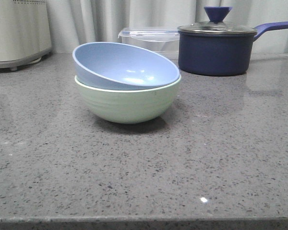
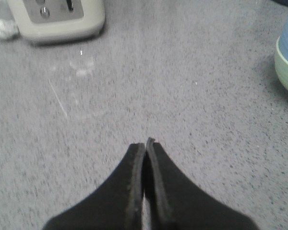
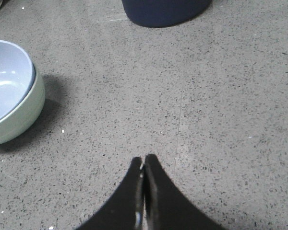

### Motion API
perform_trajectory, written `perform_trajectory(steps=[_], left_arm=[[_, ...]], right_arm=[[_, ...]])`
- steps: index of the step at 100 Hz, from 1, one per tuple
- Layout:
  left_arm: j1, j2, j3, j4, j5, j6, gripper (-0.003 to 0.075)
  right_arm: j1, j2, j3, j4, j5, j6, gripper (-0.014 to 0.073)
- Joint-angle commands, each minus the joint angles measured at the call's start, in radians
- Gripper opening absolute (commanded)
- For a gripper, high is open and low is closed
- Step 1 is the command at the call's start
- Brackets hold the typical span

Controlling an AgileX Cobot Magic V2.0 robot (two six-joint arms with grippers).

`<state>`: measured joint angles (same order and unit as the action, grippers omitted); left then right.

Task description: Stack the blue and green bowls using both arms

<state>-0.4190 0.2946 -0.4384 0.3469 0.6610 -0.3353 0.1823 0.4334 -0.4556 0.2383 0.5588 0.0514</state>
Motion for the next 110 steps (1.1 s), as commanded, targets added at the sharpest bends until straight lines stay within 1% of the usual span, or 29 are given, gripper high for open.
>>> perform_trajectory(steps=[1, 7, 14, 32, 37, 51, 65, 74, 77, 80, 110], left_arm=[[0.058, -0.019, 0.018, -0.032, -0.184, 0.108, -0.0020], [0.108, -0.048, 0.055, -0.085, -0.264, 0.175, -0.0020], [0.166, -0.085, 0.107, -0.149, -0.346, 0.223, -0.0020], [0.310, -0.165, 0.243, -0.338, -0.505, 0.375, -0.0020], [0.342, -0.185, 0.273, -0.363, -0.536, 0.385, -0.0020], [0.407, -0.244, 0.342, -0.366, -0.580, 0.385, -0.0020], [0.436, -0.306, 0.423, -0.370, -0.600, 0.383, -0.0020], [0.439, -0.335, 0.485, -0.386, -0.661, 0.376, -0.0020], [0.440, -0.333, 0.482, -0.398, -0.606, 0.376, -0.0020], [0.440, -0.333, 0.477, -0.398, -0.590, 0.376, -0.0020], [0.440, -0.333, 0.482, -0.409, -0.600, 0.376, -0.0020]], right_arm=[[-0.007, 0.001, -0.025, 0.000, -0.070, -0.009, -0.0081], [-0.007, 0.001, -0.025, 0.000, -0.070, -0.009, -0.0081], [-0.007, 0.001, -0.025, 0.000, -0.070, -0.009, -0.0081], [-0.007, 0.001, -0.025, 0.000, -0.070, -0.009, -0.0081], [-0.007, 0.001, -0.025, 0.000, -0.070, -0.009, -0.0081], [-0.007, 0.001, -0.025, 0.000, -0.070, -0.009, -0.0081], [-0.007, 0.001, -0.025, 0.000, -0.070, -0.009, -0.0081], [-0.007, 0.001, -0.025, 0.000, -0.070, -0.009, -0.0081], [-0.007, 0.001, -0.025, 0.000, -0.070, -0.009, -0.0081], [-0.007, 0.001, -0.025, 0.000, -0.070, -0.009, -0.0081], [-0.007, 0.001, -0.025, 0.000, -0.070, -0.009, -0.0081]])
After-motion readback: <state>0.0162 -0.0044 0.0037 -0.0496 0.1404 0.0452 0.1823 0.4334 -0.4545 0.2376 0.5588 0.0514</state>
